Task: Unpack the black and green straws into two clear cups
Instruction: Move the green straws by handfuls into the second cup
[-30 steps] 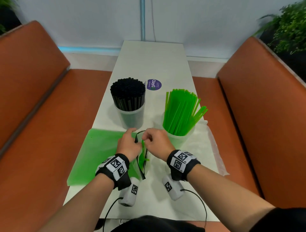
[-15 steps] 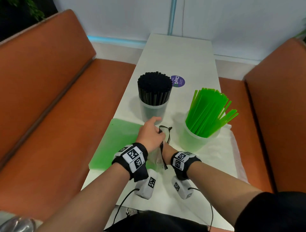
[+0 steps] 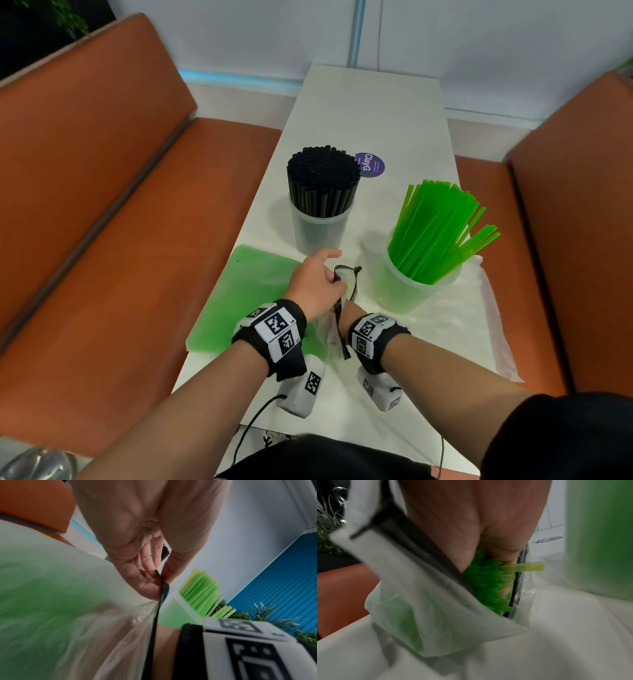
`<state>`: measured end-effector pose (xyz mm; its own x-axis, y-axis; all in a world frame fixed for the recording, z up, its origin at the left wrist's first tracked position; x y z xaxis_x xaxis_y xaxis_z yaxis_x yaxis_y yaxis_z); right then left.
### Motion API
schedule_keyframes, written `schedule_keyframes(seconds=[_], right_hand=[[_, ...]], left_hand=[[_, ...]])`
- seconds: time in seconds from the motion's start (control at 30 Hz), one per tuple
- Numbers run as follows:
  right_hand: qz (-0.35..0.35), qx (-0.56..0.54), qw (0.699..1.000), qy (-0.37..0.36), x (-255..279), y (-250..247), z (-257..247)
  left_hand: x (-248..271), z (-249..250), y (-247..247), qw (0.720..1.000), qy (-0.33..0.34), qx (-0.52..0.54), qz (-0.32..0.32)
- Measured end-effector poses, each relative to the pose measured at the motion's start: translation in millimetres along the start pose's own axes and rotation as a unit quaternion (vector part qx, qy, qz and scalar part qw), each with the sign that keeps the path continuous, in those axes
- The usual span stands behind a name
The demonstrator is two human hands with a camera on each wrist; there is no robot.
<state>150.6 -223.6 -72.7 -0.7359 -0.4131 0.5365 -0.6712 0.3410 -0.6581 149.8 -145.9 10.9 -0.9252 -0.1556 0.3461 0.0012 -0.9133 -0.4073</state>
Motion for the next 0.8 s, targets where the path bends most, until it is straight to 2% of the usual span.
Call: schedule_keyframes(seconds=[0.17,0.37,0.57,0.8], right_hand=[[-0.030,0.148,0.987,-0.051,4,-7,-16],[-0.044,0.228,0.969,-0.083,8,-10,-23],[-0.032,0.249,0.963,-0.096,12,-13,-27],[-0.032,0.222,0.967,-0.124,15,-15,-31]], left_hand=[[-1,-3,0,1.000,-0.001,0.002,-0.002],[-1,-4,-1,1.000,-0.001,0.000,-0.002],[0,-3,-4,1.000,0.007,-0.008,-0.003],[1,-3,-3,1.000,0.013,-0.008,-0.002]])
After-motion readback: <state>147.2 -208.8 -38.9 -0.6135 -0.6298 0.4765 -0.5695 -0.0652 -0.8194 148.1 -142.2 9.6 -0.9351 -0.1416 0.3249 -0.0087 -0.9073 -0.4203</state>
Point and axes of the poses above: each hand's wrist, its own x-axis away from the middle knuckle, its own y-axis out of the palm, z = x × y, the point moved 8 cm from there along -x, towards the middle knuckle, and after that the axes turned 5 degrees about -y, right-handed, at the moved point
